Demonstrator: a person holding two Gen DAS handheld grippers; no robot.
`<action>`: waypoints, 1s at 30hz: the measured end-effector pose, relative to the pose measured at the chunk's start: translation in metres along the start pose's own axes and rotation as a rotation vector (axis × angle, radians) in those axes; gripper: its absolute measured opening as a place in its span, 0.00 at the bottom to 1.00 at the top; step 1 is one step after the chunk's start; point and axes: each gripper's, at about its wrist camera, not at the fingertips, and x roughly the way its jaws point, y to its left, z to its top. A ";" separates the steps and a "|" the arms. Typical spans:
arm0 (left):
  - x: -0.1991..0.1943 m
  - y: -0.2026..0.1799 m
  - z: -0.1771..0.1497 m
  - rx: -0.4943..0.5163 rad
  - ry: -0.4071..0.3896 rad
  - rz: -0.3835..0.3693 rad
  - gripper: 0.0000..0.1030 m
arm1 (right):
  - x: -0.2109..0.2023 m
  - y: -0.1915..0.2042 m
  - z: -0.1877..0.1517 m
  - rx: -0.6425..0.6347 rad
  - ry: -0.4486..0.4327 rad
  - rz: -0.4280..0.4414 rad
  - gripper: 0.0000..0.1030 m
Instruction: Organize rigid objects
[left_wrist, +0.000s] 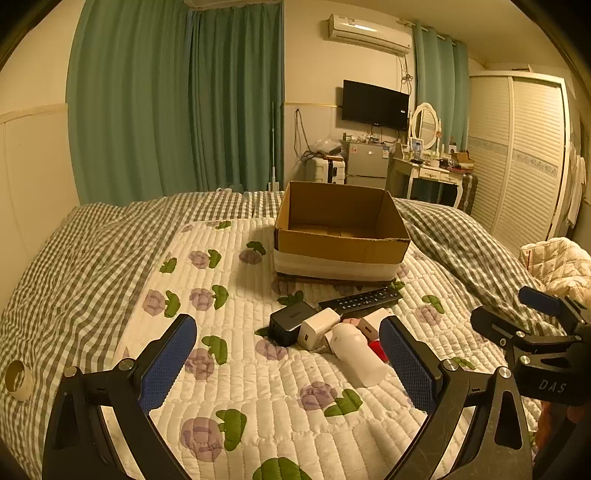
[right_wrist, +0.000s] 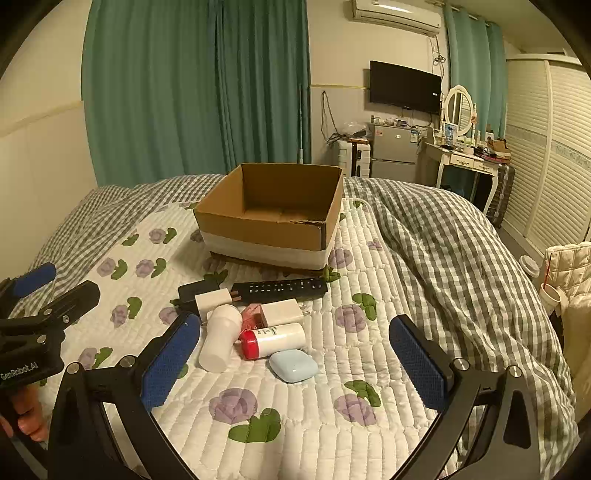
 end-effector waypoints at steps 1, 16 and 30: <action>0.000 0.000 0.000 0.000 0.001 -0.001 0.98 | 0.000 0.000 0.000 -0.004 -0.001 0.002 1.00; 0.003 -0.003 0.001 -0.007 0.026 -0.004 0.98 | -0.003 -0.003 0.001 0.007 -0.016 -0.011 1.00; 0.009 -0.020 0.019 -0.008 0.074 -0.030 0.98 | -0.019 -0.030 0.051 -0.007 -0.018 0.060 1.00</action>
